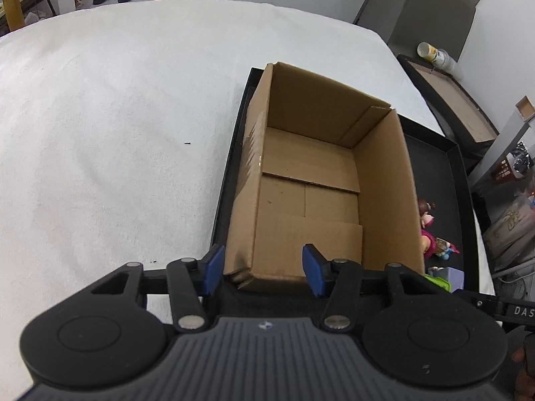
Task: Organize rigid objects
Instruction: 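Grasp the cardboard box wall with the left tool while the right tool grasps the green cube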
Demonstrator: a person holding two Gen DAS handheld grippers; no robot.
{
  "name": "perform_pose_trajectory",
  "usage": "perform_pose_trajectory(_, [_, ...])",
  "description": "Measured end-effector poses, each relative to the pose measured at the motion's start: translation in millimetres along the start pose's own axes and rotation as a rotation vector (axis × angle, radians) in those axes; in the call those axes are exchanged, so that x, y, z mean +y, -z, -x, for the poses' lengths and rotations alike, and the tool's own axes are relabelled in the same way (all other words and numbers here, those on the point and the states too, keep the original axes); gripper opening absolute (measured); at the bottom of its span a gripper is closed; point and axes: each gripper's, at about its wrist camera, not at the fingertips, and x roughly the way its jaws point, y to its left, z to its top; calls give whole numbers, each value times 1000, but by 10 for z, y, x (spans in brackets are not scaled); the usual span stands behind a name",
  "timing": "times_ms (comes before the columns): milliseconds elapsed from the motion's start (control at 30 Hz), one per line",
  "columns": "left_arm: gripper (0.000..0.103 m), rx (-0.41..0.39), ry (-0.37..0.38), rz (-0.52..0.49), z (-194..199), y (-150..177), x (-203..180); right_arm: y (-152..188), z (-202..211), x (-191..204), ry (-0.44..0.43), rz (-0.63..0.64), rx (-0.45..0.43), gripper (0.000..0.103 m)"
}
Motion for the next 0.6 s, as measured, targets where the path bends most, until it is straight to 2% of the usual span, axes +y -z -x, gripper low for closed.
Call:
perform_pose_trajectory(367, [41,16,-9,17,-200,18,58,-9,-385,89,62,5,71,80])
perform_pose_trajectory(433, [36,8,-8,19,-214,31,67,-15,-404,105,72,10,65,80])
perform_pose_trajectory(467, [30,5,-6,24,-219,37,79,-12,-416,114,76,13,63,80])
perform_pose_trajectory(500, [25,-1,-5,25,-220,41,86,-6,-430,122,79,18,61,76])
perform_pose_trajectory(533, [21,-14,-7,19,-214,50,93,-1,-444,130,83,22,60,63])
perform_pose_trajectory(567, [16,-28,-8,16,-207,67,98,4,-444,137,88,23,58,58])
perform_pose_trajectory(600, [15,-36,-4,17,-201,77,118,15,-438,135,92,23,48,57])
